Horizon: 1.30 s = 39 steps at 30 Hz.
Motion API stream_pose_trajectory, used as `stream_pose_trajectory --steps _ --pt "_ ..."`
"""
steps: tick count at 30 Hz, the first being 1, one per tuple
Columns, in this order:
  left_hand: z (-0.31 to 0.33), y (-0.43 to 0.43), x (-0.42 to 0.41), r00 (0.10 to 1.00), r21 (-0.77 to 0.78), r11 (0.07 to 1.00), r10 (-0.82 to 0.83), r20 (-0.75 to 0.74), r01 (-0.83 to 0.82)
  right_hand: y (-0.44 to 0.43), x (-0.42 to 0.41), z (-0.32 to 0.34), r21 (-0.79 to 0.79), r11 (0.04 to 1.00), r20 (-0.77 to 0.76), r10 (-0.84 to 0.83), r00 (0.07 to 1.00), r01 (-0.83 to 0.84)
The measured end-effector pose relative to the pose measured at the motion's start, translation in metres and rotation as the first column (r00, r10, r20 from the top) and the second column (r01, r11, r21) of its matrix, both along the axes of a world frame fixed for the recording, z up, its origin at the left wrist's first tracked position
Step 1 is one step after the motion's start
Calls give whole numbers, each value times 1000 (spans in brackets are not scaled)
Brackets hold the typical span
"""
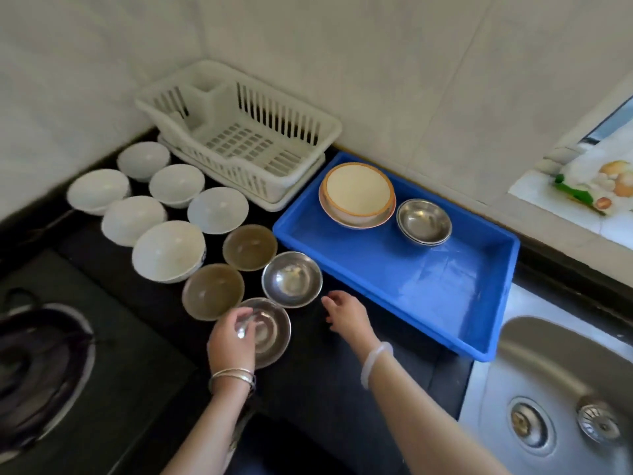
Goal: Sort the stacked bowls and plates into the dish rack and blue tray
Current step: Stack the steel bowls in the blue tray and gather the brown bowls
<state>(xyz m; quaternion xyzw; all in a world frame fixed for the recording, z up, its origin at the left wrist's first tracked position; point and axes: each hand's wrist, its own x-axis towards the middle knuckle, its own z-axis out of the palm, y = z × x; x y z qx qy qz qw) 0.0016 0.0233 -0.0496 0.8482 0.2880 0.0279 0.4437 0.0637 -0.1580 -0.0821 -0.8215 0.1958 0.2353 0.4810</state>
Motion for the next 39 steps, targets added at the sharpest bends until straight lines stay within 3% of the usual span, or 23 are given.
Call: stream_pose_trajectory --steps 4,11,15,21,31,39 --pt "-17 22 -19 996 56 994 91 4 -91 18 20 -5 82 989 -41 -118 992 121" --pt "-42 33 -25 961 -270 924 242 -136 -271 26 28 1 214 932 -85 -281 956 293" --pt "-45 35 -24 948 -422 849 274 -160 -316 21 14 16 235 924 -83 -291 953 302" --pt "-43 35 -24 958 -520 805 228 -174 -286 17 -13 43 269 937 5 -233 973 223" --pt "-38 33 -26 956 -641 711 249 -155 -289 38 -40 39 -8 1000 53 13 999 -13" --pt "-40 29 -31 970 -599 763 192 -149 -243 42 -40 27 -96 992 58 84 995 -78"
